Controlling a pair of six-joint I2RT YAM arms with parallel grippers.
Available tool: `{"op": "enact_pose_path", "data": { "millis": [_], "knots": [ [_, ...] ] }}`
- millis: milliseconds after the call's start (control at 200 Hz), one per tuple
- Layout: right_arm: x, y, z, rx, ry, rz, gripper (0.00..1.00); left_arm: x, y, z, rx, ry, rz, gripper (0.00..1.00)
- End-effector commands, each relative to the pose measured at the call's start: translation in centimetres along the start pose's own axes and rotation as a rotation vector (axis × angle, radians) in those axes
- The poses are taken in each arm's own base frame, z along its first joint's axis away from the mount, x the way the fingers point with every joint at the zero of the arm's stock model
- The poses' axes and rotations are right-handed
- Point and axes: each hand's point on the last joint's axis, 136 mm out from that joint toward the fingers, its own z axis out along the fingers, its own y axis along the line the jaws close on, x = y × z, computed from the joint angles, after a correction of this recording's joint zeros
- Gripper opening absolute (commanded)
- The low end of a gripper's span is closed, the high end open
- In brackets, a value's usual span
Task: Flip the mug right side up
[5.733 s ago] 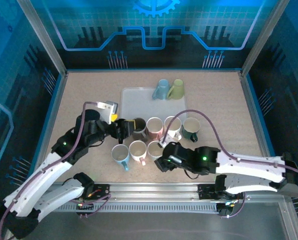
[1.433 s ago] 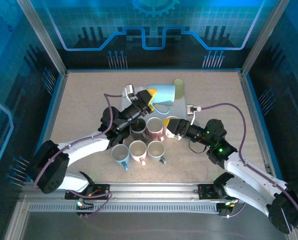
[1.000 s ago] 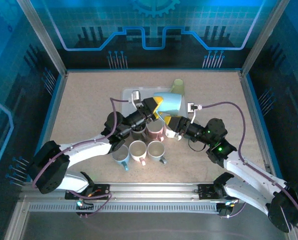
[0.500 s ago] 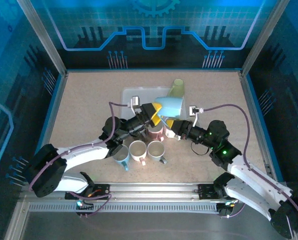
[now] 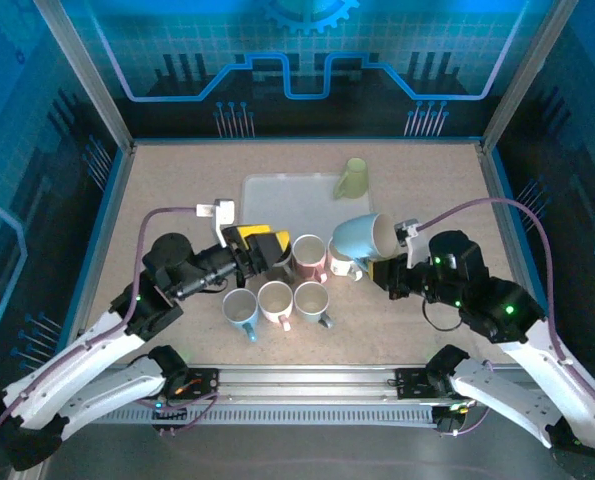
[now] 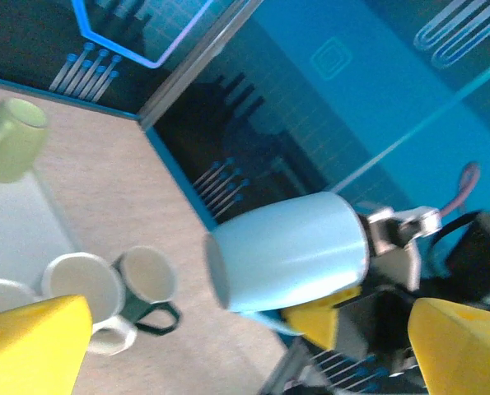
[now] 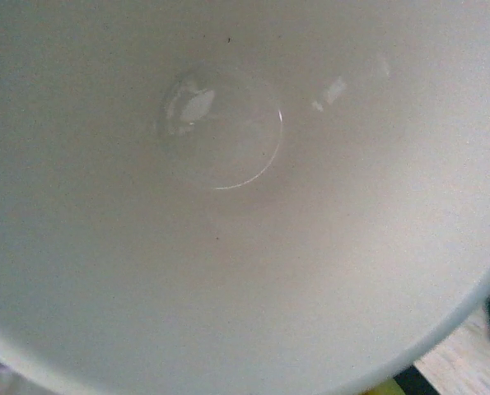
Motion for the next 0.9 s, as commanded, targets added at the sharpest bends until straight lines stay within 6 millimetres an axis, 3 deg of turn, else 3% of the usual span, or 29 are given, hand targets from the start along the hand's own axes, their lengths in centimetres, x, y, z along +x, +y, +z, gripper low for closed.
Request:
{"op": "enact_pose_path", "data": {
  "millis": [0, 320, 510, 890],
  "knots": [
    [2.8, -2.4, -2.1, 0.162, 0.143, -0.14, 0.0, 1.8, 3.1, -0.8, -0.155, 0.096, 0.153, 0.99],
    [7.4, -3.2, -0.7, 0.307, 0.398, -0.284, 0.0, 2.7, 3.7, -0.3, -0.162, 0.134, 0.2, 0.99],
    [9.9, -3.3, 2.3, 0.33, 0.466, -0.322, 0.0, 2.8, 3.8, -0.3, -0.163, 0.141, 0.217, 0.99],
    [11.9, -3.9, 7.5, 0.369, 0.484, -0.334, 0.0, 3.6, 4.4, -0.4, -0.177, 0.168, 0.227, 0.99]
  ]
}}
